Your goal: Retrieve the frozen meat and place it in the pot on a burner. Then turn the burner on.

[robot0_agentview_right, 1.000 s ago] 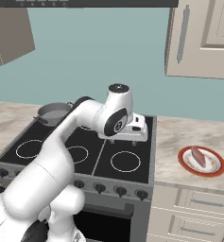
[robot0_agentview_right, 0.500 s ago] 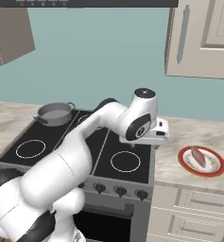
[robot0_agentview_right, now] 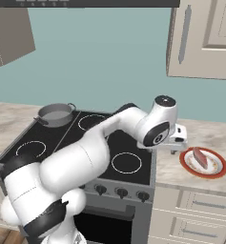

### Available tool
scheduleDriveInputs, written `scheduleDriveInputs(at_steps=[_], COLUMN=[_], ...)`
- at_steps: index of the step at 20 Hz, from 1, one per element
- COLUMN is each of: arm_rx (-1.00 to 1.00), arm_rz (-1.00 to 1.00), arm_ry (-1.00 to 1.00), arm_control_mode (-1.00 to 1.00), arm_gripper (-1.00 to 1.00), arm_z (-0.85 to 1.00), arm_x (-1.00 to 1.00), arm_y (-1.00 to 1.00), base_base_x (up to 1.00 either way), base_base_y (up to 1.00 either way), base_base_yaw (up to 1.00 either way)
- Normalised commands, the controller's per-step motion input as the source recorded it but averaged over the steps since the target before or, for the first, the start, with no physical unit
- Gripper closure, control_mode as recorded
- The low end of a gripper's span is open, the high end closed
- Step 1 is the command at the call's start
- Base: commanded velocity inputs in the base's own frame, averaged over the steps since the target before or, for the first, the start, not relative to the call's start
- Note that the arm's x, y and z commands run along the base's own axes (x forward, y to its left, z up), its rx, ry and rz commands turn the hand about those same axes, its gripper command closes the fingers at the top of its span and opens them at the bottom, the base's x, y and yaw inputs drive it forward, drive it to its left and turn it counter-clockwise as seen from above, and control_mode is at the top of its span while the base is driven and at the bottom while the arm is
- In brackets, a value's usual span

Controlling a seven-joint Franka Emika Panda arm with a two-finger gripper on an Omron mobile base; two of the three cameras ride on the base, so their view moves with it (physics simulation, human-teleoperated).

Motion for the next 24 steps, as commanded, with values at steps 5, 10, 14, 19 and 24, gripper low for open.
scheduleDriveInputs(at_steps=[5, 10, 14, 19, 24], arm_rx=[0.00, -0.02, -0.08, -0.04, 0.00], arm_rz=[0.00, -0.01, 0.00, 0.00, 0.00], arm_ry=[-0.03, 0.00, -0.02, -0.02, 0.00], arm_control_mode=[-1.00, -1.00, -1.00, -1.00, -1.00], arm_gripper=[-1.00, -1.00, -1.00, -1.00, -1.00], arm_z=[-0.02, -0.04, -0.34, -0.20, 0.00], arm_x=[0.18, 0.17, 0.28, 0.27, 0.27], arm_y=[-0.55, -0.55, -0.45, -0.49, -0.46], base_base_x=[0.00, 0.00, 0.00, 0.00, 0.00], base_base_y=[0.00, 0.00, 0.00, 0.00, 0.00], base_base_yaw=[0.00, 0.00, 0.00, 0.00, 0.00])
